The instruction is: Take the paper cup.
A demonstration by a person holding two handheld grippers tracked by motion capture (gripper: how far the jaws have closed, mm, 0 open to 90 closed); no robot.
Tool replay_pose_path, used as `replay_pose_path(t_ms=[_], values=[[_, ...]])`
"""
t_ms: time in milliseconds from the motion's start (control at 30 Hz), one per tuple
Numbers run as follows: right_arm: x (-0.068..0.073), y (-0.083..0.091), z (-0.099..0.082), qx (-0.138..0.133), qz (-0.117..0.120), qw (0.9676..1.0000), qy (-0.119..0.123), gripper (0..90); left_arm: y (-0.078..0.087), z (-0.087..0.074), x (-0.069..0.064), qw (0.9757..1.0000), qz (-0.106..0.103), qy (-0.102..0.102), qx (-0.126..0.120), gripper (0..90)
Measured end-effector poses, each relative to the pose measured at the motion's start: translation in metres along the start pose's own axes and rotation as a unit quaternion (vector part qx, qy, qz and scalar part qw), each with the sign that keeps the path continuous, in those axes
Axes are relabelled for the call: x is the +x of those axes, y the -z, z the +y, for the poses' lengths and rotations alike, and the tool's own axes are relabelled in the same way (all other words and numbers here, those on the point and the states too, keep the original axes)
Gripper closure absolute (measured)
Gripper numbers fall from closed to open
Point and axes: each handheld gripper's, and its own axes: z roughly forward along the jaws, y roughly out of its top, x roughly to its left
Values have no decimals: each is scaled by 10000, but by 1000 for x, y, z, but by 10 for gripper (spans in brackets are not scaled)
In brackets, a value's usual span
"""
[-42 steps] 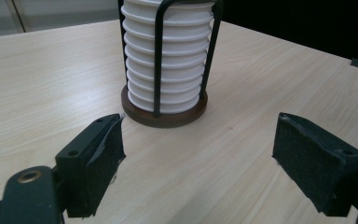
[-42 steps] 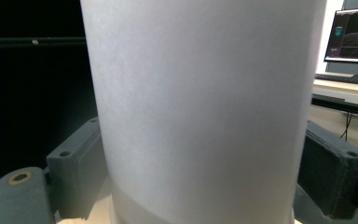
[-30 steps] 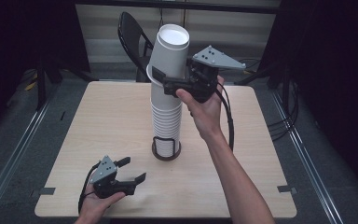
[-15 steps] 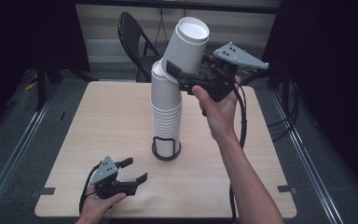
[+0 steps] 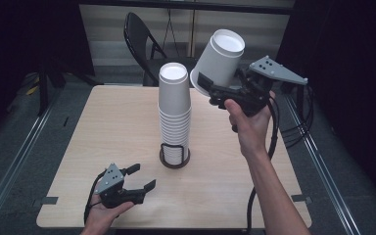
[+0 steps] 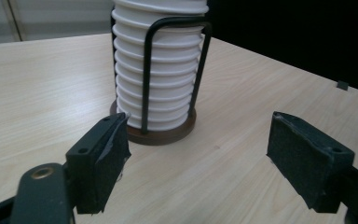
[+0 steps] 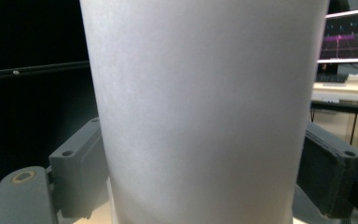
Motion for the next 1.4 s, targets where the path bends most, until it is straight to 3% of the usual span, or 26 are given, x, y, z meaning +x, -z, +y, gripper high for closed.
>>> replay_pose_path(t_ms=[200,300,567,600,633,833,967,1133,1300,1400], values=[[-7,16,-15,75,-75,9998,-141,137,-2,6,-3,10000,-60,36,-67,229],[-8,19,-21,133,-99,9997,-180,137,-3,10,-5,9999,-8,-10,-152,229],[-11,29,-52,388,-114,9987,-323,137,-9,19,-8,9997,-74,-231,-103,234],[-11,32,-59,386,-93,9983,-421,138,-9,20,-8,9997,-79,-185,-118,237],[-11,34,-61,396,-66,9980,-497,138,-12,22,-7,9997,-244,-44,-88,239],[-7,38,-78,552,-44,9966,-604,138,-19,28,-6,9995,-273,-71,-107,260],[-3,40,-101,655,2,9940,-872,140,-25,32,-12,9991,-164,-330,-210,266],[-5,45,-120,685,9,9915,-1102,141,-31,33,-15,9988,-121,-314,-366,271],[-6,48,-141,832,23,9869,-1383,141,-38,33,-17,9988,-153,-371,-297,294],[-7,50,-156,889,33,9839,-1552,141,-42,34,-19,9991,-226,-280,-237,281]])
